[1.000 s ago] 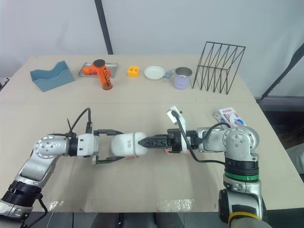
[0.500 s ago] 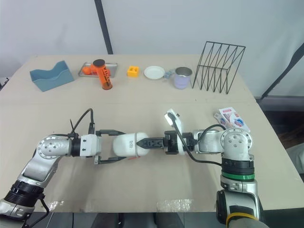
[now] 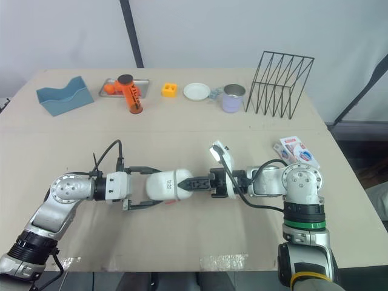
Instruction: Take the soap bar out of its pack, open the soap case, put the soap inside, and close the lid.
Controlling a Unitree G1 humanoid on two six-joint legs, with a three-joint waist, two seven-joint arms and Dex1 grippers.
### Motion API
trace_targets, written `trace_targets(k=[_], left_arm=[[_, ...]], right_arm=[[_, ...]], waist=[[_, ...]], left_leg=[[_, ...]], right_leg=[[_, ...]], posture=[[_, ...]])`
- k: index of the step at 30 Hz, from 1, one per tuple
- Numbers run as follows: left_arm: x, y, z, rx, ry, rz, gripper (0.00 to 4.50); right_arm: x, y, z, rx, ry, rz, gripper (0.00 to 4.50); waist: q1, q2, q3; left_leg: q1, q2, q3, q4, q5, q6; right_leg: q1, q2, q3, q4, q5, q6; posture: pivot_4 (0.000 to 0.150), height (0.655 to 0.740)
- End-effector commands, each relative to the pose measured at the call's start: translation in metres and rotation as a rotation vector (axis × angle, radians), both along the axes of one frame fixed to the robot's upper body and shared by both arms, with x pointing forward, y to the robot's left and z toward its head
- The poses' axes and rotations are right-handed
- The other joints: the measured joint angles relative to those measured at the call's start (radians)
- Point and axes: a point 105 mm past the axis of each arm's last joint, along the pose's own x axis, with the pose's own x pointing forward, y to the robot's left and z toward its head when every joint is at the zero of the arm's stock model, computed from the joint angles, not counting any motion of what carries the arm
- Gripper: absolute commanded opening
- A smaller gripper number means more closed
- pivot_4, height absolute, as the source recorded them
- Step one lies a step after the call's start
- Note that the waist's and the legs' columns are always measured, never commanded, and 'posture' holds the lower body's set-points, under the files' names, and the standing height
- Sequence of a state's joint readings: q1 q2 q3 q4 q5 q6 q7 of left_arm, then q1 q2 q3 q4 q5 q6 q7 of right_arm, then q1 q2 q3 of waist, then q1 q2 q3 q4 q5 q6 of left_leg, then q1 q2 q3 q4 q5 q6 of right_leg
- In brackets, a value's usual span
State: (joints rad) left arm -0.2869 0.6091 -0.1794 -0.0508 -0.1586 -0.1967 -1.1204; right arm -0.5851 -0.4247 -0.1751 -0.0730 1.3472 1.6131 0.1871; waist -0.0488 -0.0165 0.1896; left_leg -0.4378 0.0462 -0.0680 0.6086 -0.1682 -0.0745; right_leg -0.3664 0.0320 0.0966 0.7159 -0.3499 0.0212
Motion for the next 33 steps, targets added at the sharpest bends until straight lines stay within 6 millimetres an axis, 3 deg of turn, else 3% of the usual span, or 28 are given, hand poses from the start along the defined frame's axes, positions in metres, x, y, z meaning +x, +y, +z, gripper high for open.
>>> trace_targets(k=[1, 10, 22, 28, 33], left_arm=[[-0.003, -0.007, 0.016, -0.032, -0.058, -0.029, 3.47], [-0.003, -0.005, 0.014, -0.030, -0.052, -0.025, 3.47], [0.003, 0.000, 0.015, -0.017, -0.059, -0.007, 3.47], [0.008, 0.004, 0.014, -0.017, -0.057, 0.020, 3.47], [0.010, 0.005, 0.015, -0.033, -0.036, 0.032, 3.47]], right_arm=[[-0.003, 0.002, 0.004, 0.015, -0.014, 0.019, 1.94], [-0.002, -0.004, 0.009, 0.032, -0.019, 0.013, 1.94], [0.003, -0.036, 0.026, -0.013, -0.060, -0.031, 1.94], [0.005, -0.074, 0.054, -0.126, -0.146, -0.082, 1.94], [0.016, -0.117, 0.063, -0.443, -0.323, -0.143, 1.94]], waist=[[0.000, 0.000, 0.000], [0.000, 0.000, 0.000], [0.000, 0.000, 0.000], [0.001, 0.000, 0.000], [0.001, 0.001, 0.001]], left_leg=[[0.000, 0.000, 0.000, 0.000, 0.000, 0.000], [0.000, 0.000, 0.000, 0.000, 0.000, 0.000], [0.000, 0.000, 0.000, 0.000, 0.000, 0.000], [-0.001, 0.000, 0.000, 0.000, 0.000, 0.000], [0.000, 0.000, 0.001, 0.000, 0.000, 0.000]], right_leg=[[0.000, 0.000, 0.000, 0.000, 0.000, 0.000], [0.000, 0.000, 0.000, 0.000, 0.000, 0.000], [0.000, 0.000, 0.000, 0.000, 0.000, 0.000], [0.000, 0.000, 0.000, -0.001, 0.000, 0.000], [-0.001, 0.000, 0.001, -0.001, 0.000, 0.000]], posture=[[0.150, 0.7400], [0.150, 0.7400], [0.150, 0.7400], [0.150, 0.7400], [0.150, 0.7400]])
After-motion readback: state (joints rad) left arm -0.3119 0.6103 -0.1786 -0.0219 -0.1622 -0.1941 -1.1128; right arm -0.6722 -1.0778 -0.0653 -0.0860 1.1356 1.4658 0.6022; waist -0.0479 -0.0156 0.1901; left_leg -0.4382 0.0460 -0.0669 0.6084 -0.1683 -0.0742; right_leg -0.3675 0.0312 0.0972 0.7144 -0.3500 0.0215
